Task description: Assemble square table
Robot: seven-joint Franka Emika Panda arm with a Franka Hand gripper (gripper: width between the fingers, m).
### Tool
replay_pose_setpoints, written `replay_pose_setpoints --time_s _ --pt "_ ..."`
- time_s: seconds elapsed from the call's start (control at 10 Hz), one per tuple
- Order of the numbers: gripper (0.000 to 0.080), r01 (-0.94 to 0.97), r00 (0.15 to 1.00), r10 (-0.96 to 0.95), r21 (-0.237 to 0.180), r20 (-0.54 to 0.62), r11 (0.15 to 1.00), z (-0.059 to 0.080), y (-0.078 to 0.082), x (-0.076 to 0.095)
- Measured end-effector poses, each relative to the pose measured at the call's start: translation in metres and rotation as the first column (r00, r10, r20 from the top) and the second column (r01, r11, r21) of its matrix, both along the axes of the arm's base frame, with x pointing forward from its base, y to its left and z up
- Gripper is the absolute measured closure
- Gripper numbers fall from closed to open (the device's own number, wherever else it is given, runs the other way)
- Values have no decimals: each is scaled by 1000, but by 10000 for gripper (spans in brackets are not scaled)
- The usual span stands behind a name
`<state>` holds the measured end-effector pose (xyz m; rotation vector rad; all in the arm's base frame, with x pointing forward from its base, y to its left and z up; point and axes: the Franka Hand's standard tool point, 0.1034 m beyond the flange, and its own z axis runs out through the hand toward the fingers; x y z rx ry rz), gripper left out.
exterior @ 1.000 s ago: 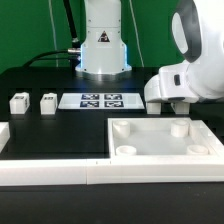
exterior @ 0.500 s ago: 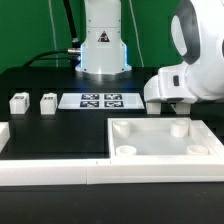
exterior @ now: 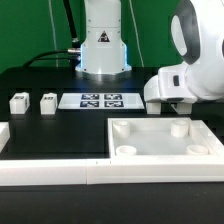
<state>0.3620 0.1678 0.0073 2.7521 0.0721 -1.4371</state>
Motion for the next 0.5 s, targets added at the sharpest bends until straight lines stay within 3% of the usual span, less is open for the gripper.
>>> replay_pose_setpoints --time_s 0.1,0.3,0.5 --pt "515 -1 1000 1 1 4 1000 3 0 3" --pt "515 -32 998 30 46 48 998 54 -4 43" --pt "515 -37 997 32 77 74 996 100 -32 63"
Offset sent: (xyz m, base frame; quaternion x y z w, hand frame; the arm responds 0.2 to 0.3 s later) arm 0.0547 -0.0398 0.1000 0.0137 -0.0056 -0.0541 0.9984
